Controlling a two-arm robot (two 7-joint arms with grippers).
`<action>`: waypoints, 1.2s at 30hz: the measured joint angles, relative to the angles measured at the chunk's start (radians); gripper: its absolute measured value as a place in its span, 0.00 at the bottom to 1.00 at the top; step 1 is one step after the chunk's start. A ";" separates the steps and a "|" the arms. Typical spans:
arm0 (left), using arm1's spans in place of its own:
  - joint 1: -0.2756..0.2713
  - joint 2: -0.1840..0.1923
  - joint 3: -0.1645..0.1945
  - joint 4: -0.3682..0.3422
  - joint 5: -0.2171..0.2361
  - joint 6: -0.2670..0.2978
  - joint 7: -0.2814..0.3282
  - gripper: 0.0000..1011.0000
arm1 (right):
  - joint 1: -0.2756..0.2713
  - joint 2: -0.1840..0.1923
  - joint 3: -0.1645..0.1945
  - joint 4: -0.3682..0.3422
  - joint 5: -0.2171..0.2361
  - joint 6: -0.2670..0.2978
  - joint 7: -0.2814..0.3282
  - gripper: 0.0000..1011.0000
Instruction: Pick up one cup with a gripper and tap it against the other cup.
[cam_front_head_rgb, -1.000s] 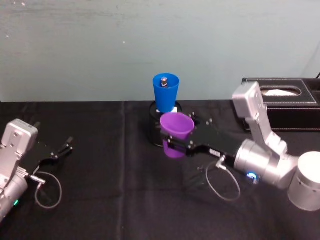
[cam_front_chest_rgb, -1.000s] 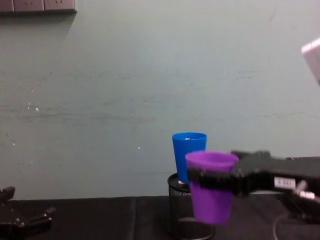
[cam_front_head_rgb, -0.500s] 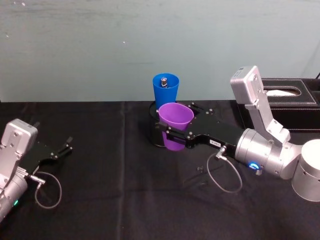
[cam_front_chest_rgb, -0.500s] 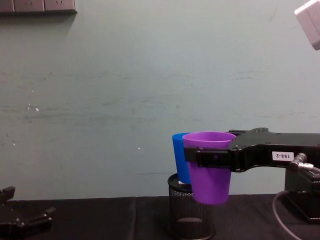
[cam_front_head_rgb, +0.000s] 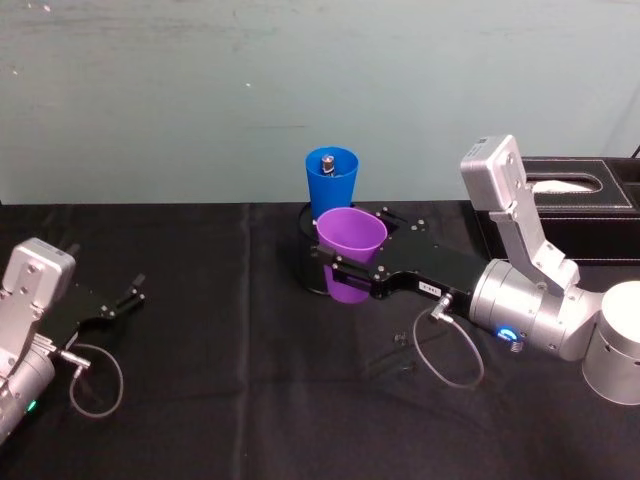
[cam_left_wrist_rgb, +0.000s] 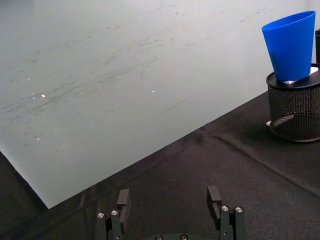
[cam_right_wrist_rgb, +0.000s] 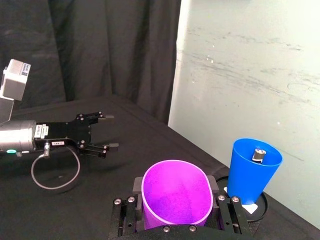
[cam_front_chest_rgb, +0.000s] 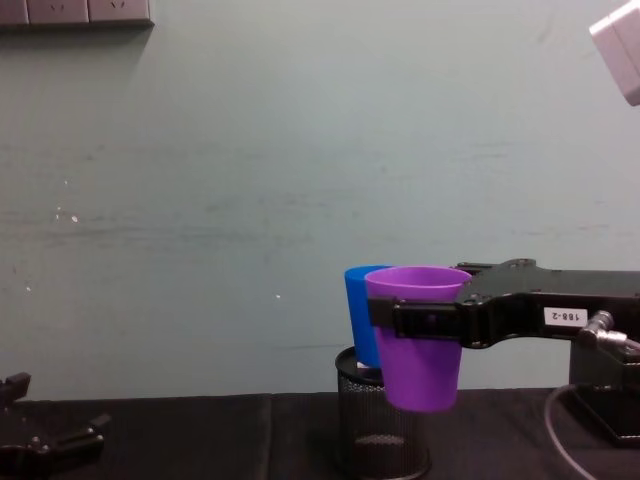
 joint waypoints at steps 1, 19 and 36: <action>0.000 0.000 0.000 0.000 0.000 0.000 0.000 0.99 | 0.000 0.000 0.000 0.001 0.000 0.000 0.001 0.72; 0.000 0.000 0.000 0.000 0.000 0.000 0.000 0.99 | 0.000 -0.001 0.000 0.003 0.000 -0.003 0.003 0.72; 0.000 0.000 0.000 0.000 0.000 0.000 0.000 0.99 | 0.000 -0.001 0.000 0.003 0.000 -0.004 0.004 0.72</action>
